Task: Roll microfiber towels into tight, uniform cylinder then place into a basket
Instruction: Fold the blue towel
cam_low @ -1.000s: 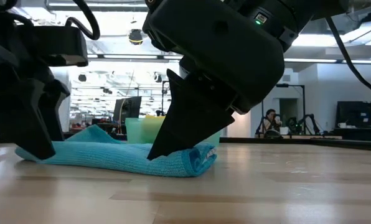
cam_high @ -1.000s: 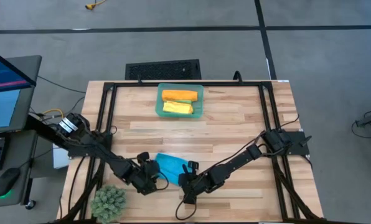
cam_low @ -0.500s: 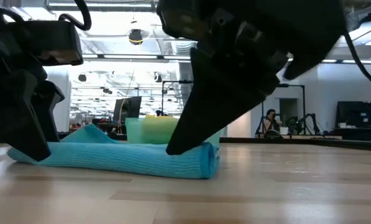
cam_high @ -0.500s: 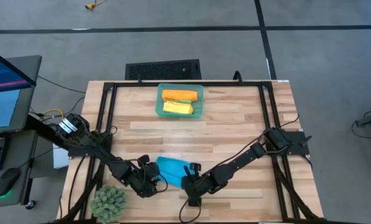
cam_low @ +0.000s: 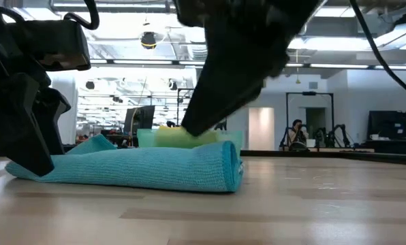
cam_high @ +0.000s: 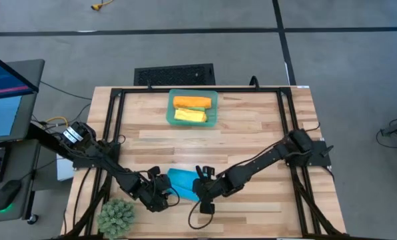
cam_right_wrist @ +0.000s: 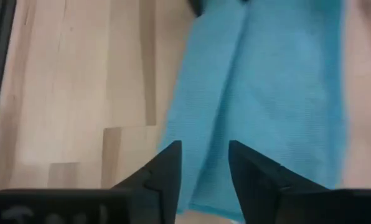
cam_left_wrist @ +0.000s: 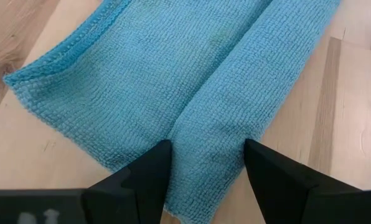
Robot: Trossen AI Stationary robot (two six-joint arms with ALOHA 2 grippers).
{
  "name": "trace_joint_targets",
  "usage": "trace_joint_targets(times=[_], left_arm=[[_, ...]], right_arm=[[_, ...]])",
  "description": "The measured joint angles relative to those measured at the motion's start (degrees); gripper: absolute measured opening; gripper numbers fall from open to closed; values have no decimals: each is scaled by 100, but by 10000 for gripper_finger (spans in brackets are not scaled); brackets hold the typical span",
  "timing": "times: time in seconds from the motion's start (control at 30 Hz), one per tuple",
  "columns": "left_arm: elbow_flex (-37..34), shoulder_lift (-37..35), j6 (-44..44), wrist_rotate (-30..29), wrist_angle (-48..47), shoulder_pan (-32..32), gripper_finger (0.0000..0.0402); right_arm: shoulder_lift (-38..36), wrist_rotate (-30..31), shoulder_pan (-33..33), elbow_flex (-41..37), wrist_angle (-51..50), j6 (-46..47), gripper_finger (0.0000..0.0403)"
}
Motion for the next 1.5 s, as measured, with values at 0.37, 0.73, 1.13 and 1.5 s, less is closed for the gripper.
trace_joint_targets(times=[0.37, 0.73, 1.13, 1.5], left_arm=[[0, 2, -171, -4, 9, 3, 196], [0, 4, -202, -7, 17, 4, 196], [-2, 4, -234, -6, 21, 4, 196], [0, 7, -234, 2, 40, 4, 196]], right_arm=[[-160, 640, 739, 19, 764, -1477, 159], [679, 1290, 993, 6, 957, -1825, 137], [657, 1372, 785, 6, 515, -1374, 123], [653, 1082, 520, -43, 127, -786, 123]])
